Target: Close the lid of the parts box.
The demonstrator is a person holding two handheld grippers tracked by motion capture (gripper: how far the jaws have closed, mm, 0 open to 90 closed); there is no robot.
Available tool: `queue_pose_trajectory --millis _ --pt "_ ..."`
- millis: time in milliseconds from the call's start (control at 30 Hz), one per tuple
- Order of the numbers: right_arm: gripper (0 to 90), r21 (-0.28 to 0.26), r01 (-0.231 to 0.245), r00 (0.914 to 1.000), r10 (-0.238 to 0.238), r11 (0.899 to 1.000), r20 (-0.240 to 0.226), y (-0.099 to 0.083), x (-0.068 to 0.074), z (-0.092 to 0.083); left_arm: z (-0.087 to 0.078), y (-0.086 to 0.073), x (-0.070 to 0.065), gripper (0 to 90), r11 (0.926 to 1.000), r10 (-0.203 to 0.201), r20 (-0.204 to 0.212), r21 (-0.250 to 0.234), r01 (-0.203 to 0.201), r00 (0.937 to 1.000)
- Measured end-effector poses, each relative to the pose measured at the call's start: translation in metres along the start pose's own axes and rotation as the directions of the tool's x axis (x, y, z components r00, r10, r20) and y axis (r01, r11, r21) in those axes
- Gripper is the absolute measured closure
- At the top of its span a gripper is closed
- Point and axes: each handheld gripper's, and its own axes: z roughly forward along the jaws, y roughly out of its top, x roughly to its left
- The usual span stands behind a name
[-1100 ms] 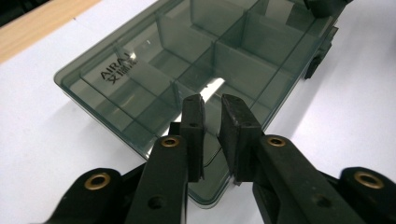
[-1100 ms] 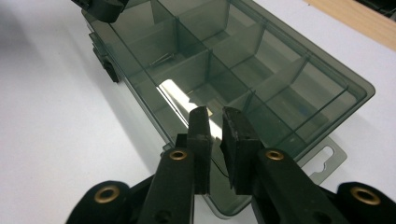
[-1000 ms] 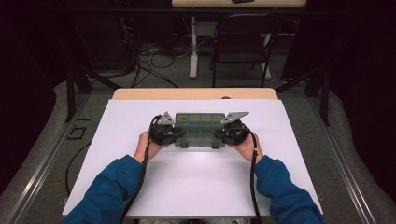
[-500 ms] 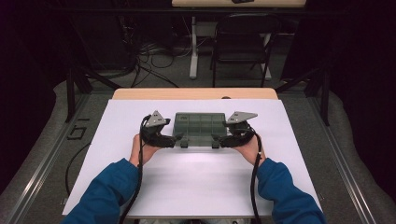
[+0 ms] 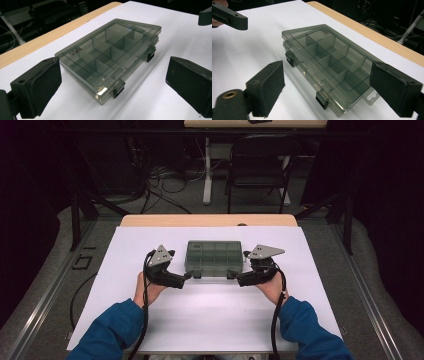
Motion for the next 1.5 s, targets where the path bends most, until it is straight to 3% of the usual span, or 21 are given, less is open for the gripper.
queue_pose_trajectory --millis 267,733,1067,1200,1333,1500 --pt "4.4 -0.014 0.002 0.9999 -0.002 1.000 0.011 -0.005 0.007 -0.015 -0.016 -0.010 -0.014 0.0 0.9991 0.029 -0.009 -0.030 -0.029 0.9995" --pt "0.5 -0.052 0.006 0.9993 -0.004 0.999 0.038 -0.023 0.021 -0.048 -0.041 -0.031 -0.023 0.0 0.9972 0.047 -0.041 -0.056 -0.049 0.9980" --pt "0.0 -0.074 0.020 0.9983 -0.016 0.997 0.056 -0.041 0.030 -0.069 -0.061 -0.043 -0.026 0.0 0.9965 0.020 -0.056 -0.080 -0.024 0.9982" --pt "0.0 -0.080 0.016 0.9976 -0.011 0.997 0.068 -0.047 0.033 -0.076 -0.068 -0.049 -0.030 0.0 0.9959 0.038 -0.069 -0.079 -0.043 0.9969" --pt "0.0 -0.089 0.014 0.9976 -0.007 0.996 0.068 -0.052 0.036 -0.082 -0.075 -0.053 -0.032 0.0 0.9963 0.032 -0.071 -0.077 -0.037 0.9969" --pt "0.0 -0.106 0.012 0.9969 -0.004 0.994 0.078 -0.056 0.039 -0.088 -0.083 -0.057 -0.033 0.0 0.9964 0.010 -0.083 -0.083 -0.017 0.9965"
